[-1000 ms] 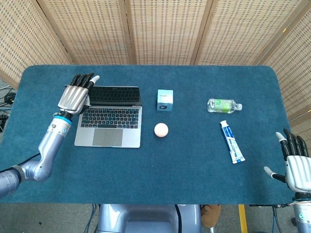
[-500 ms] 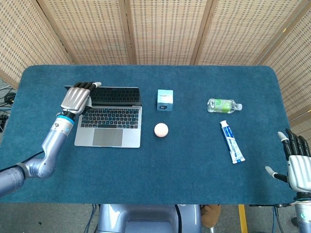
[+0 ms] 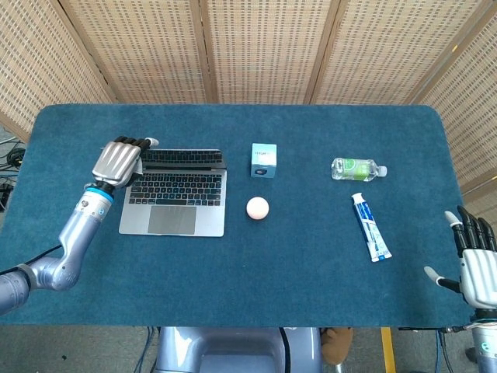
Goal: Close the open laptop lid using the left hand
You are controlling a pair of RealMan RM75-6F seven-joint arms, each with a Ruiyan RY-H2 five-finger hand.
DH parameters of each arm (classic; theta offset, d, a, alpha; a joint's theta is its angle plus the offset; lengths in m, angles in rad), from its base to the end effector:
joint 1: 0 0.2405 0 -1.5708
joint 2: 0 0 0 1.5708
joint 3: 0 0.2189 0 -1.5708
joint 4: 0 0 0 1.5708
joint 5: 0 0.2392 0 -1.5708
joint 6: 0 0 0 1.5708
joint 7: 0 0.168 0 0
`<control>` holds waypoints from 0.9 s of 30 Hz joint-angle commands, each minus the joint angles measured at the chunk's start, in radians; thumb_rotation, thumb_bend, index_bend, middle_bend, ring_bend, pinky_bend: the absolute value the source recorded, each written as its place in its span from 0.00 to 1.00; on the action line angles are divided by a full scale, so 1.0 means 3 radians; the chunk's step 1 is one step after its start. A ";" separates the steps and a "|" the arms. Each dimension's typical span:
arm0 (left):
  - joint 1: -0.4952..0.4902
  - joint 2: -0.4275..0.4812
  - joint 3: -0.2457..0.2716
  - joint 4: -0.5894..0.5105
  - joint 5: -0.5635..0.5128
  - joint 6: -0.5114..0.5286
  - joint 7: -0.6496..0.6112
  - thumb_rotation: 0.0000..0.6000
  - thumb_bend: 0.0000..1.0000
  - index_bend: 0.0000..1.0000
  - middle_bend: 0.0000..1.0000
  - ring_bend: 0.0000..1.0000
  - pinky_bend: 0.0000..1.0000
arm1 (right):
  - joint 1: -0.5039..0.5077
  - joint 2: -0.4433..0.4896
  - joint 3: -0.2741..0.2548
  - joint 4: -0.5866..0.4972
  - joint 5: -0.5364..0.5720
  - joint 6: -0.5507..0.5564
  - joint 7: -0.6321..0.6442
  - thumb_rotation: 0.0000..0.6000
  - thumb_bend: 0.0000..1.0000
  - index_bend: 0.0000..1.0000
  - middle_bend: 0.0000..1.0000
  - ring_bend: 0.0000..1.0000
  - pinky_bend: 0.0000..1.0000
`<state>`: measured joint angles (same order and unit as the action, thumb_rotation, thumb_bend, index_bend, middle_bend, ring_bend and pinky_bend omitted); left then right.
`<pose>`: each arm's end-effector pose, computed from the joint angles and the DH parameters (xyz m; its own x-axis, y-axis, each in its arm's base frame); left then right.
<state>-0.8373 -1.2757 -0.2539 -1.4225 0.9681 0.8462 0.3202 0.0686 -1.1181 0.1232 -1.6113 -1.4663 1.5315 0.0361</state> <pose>-0.1396 0.4309 0.0533 0.5420 0.1369 0.8292 0.8285 -0.2525 -0.4999 -0.2874 -0.2162 0.1382 0.3552 0.1120 0.9281 -0.9347 0.0315 0.3539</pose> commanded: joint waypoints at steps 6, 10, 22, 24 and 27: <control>0.0045 0.0206 0.0130 -0.0316 -0.0036 -0.0031 0.0116 1.00 1.00 0.25 0.34 0.29 0.23 | -0.0007 0.0016 -0.0004 -0.0010 -0.0013 0.0011 0.0033 1.00 0.00 0.00 0.00 0.00 0.00; 0.0095 0.0269 0.0198 -0.0460 -0.0027 0.0019 0.0124 1.00 1.00 0.25 0.34 0.29 0.23 | -0.0019 0.0028 -0.0009 -0.0015 -0.0025 0.0028 0.0060 1.00 0.00 0.00 0.00 0.00 0.00; 0.0335 0.0301 0.0356 -0.0611 0.0266 0.0146 -0.0260 1.00 1.00 0.25 0.34 0.29 0.23 | -0.0032 0.0055 -0.0009 -0.0034 -0.0041 0.0051 0.0104 1.00 0.00 0.00 0.00 0.00 0.00; 0.0381 0.0272 0.0359 -0.0594 0.0336 0.0192 -0.0377 1.00 1.00 0.25 0.34 0.29 0.23 | -0.0036 0.0055 -0.0013 -0.0035 -0.0048 0.0058 0.0107 1.00 0.00 0.00 0.00 0.00 0.00; 0.0452 0.0204 0.0377 -0.0528 0.0489 0.0225 -0.0625 1.00 1.00 0.25 0.34 0.29 0.24 | -0.0040 0.0062 -0.0014 -0.0043 -0.0060 0.0069 0.0114 1.00 0.00 0.00 0.00 0.00 0.00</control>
<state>-0.7200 -1.1993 -0.1461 -1.5941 1.0832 0.9025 0.1747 0.0567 -1.0997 0.1189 -1.6243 -1.4842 1.5522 0.0705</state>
